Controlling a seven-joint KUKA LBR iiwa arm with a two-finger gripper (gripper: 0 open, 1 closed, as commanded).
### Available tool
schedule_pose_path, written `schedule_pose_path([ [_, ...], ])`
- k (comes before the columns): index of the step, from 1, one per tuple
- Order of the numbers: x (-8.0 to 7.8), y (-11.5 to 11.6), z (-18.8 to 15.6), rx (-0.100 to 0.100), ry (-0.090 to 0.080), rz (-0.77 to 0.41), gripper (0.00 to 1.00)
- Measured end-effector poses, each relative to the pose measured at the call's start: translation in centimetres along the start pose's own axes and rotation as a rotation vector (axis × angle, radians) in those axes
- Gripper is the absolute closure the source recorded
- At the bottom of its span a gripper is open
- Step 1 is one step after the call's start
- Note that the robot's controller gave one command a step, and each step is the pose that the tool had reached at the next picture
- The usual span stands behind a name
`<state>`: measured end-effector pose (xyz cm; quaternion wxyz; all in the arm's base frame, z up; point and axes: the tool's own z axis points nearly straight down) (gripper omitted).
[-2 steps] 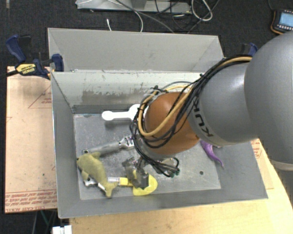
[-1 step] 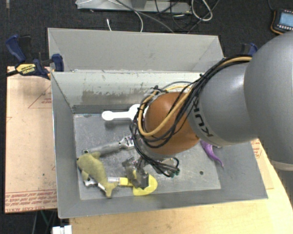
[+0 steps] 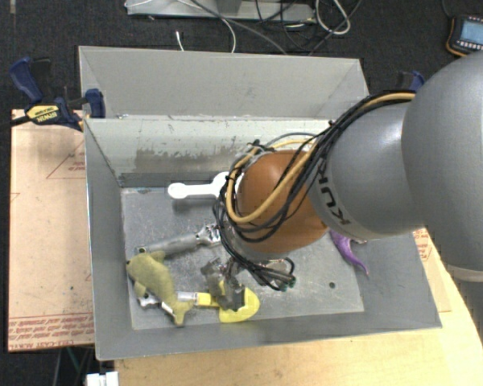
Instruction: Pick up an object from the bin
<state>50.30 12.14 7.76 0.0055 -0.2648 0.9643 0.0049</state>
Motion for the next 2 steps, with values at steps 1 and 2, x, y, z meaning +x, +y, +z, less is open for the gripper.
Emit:
schedule_pose_path([
  [1,-0.37,-4.29,0.64,0.001,-0.006,0.06,0.0],
  [2,-0.37,-4.26,0.66,0.0,-0.006,0.06,0.0],
])
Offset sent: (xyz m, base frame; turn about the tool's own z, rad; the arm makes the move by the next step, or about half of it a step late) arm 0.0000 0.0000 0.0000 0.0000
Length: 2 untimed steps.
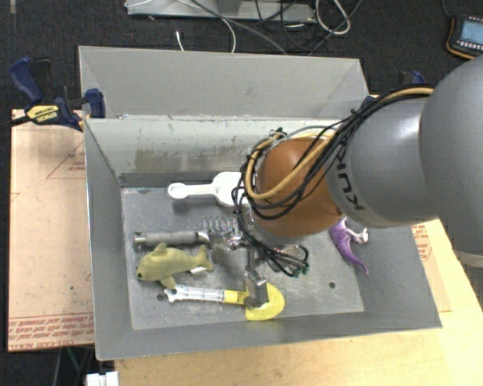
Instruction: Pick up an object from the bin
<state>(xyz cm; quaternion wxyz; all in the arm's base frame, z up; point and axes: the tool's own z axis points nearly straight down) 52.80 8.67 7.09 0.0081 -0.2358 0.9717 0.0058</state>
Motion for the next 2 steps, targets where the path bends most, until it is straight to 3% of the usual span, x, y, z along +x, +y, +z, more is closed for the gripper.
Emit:
schedule_pose_path([
  [1,-0.1,0.0,0.0,0.0,0.001,-0.018,0.0],
  [2,0.9,2.8,-1.5,-0.003,-0.001,-0.032,0.0],
])
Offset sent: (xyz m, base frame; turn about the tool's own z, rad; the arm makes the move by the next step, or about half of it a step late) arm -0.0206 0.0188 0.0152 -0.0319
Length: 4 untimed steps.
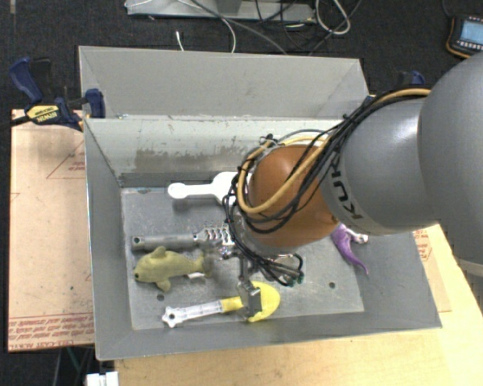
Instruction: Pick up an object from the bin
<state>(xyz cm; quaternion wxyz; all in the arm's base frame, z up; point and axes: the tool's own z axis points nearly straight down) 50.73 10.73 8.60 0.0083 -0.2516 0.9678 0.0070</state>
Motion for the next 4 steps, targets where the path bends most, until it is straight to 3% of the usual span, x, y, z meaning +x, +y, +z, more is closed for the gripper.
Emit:
schedule_pose_path([
  [1,-0.3,-0.3,0.1,0.001,0.001,-0.022,0.0],
  [2,-1.0,2.1,1.6,0.0,-0.002,-0.13,0.0],
  [3,-2.9,1.5,1.3,0.002,-0.004,-0.084,0.0],
  [4,-1.1,0.6,1.6,-0.001,-0.002,-0.124,1.0],
])
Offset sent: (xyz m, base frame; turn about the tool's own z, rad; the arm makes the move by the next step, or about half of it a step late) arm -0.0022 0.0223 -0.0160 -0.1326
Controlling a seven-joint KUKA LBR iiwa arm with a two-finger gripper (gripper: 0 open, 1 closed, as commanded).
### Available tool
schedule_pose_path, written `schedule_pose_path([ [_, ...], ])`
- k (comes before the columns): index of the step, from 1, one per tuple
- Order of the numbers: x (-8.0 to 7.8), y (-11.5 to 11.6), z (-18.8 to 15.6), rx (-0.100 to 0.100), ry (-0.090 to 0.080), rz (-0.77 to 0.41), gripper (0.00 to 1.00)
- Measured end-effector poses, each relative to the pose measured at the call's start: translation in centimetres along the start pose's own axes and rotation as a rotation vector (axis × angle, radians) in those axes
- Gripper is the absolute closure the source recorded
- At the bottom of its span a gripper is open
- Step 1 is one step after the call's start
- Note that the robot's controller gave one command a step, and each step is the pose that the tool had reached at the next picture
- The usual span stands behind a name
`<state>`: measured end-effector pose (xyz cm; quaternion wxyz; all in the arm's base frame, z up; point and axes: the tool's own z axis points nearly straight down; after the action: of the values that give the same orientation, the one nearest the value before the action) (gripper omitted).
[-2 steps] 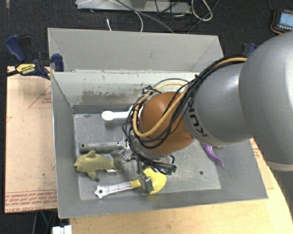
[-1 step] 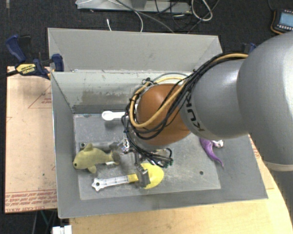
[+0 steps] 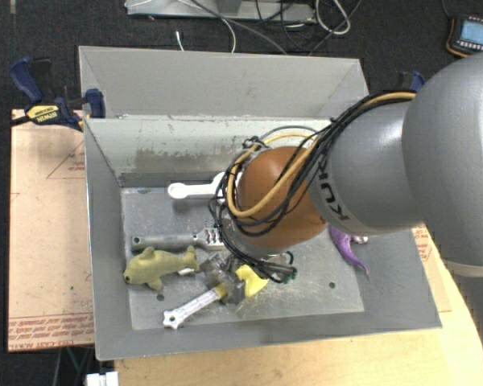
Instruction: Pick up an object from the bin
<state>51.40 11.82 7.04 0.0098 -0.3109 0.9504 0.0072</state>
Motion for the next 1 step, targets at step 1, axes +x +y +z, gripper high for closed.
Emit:
schedule_pose_path([
  [1,-0.01,0.0,0.0,0.0,0.0,0.0,1.0],
])
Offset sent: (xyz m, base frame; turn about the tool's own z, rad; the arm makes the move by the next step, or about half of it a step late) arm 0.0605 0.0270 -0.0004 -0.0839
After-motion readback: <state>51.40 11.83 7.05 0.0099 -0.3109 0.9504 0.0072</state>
